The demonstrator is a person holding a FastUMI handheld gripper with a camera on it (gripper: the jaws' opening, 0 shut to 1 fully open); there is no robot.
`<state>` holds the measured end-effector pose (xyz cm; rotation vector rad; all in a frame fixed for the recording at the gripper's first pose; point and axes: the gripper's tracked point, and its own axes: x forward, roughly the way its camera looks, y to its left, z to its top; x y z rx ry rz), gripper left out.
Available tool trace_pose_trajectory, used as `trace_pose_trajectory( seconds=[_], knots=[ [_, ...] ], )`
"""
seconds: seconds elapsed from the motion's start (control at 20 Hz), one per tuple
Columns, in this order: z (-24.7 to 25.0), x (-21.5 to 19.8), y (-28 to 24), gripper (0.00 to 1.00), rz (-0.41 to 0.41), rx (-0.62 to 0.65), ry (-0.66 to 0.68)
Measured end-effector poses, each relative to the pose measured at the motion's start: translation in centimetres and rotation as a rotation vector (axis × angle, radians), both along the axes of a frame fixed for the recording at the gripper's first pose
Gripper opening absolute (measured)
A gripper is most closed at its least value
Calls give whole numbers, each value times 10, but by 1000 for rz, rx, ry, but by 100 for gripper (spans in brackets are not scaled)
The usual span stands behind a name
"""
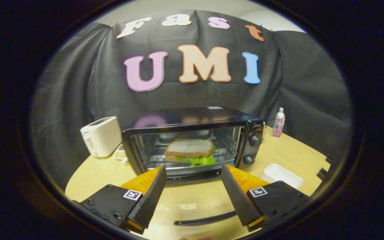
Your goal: Open the toaster oven, put the food inside, and close the toaster oven door.
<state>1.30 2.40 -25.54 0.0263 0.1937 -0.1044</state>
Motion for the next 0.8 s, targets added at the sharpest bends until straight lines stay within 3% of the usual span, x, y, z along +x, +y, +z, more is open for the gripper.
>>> trace_pose_trajectory(
  seconds=[0.35, 0.5, 0.8],
  knots=[
    [-67, -69, 25, 100, 103, -138, 160],
    [-94, -76, 31, 100, 123, -199, 239],
    [-124, -68, 47, 100, 160, -130, 329]
  ],
)
